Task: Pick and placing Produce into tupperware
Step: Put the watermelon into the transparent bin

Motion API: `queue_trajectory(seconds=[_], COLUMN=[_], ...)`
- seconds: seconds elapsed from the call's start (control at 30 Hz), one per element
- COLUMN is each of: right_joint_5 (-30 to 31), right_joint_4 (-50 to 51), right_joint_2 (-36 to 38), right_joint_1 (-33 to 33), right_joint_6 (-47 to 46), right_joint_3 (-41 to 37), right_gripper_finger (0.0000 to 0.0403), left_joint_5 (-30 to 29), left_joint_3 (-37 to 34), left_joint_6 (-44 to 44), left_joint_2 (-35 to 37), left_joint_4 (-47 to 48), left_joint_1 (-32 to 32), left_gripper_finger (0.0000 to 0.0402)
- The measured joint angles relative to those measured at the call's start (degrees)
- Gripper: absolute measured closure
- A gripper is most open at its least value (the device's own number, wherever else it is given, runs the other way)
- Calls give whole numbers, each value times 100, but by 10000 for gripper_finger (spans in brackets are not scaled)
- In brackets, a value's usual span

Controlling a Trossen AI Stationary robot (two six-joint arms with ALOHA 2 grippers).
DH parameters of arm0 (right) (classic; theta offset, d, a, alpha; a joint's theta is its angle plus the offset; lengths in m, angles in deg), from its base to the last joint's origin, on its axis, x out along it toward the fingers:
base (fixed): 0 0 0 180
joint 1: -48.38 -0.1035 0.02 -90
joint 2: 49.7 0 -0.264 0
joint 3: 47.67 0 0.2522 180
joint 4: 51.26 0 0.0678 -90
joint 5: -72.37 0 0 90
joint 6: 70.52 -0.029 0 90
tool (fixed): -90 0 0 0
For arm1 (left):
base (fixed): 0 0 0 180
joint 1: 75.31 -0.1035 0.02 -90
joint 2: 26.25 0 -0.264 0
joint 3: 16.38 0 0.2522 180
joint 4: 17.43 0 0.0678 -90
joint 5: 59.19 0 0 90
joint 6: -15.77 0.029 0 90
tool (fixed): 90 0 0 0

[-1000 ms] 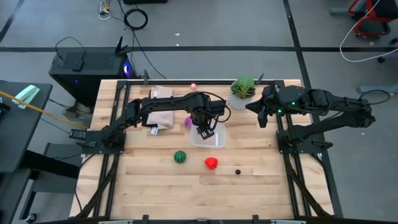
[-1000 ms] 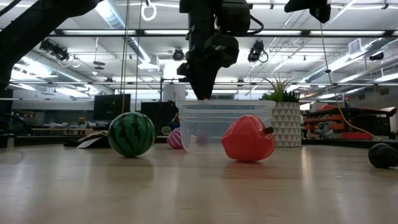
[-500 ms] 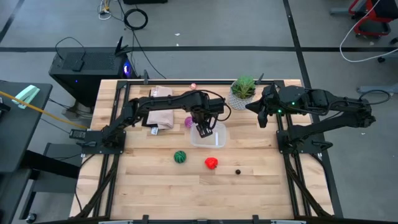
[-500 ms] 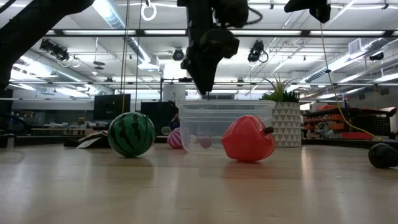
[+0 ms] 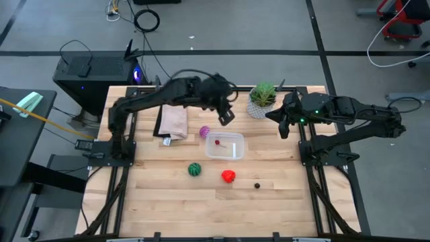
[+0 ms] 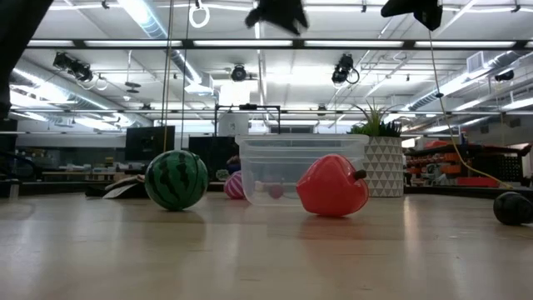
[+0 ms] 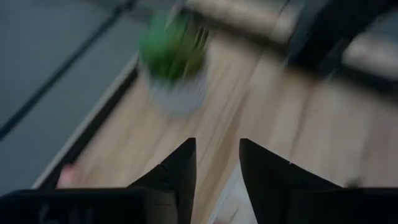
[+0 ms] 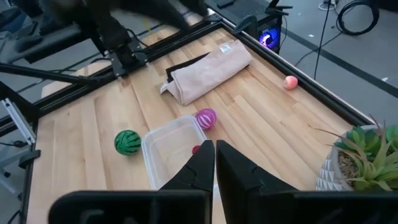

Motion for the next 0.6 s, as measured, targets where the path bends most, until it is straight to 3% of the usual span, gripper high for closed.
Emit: queue_trajectory(seconds=[0.17,0.33,0.5,0.6], right_joint_5=[13,13,13,15], right_joint_4=[5,22,22,22], right_joint_2=[-2,-1,-2,-2], right_joint_1=[0,0,0,0], right_joint_6=[52,70,73,90], right_joint_3=[0,0,0,0], right_gripper_finger=[380,380,380,380], left_joint_5=[7,75,1216,2126], left_joint_3=[-15,-1,-6,-6], left_joint_6=[388,1135,1269,859], left_joint_2=[179,248,185,164], left_joint_4=[-1900,-4911,-7877,-9524], left_joint_1=[200,383,203,-11], left_gripper_finger=[294,316,338,350])
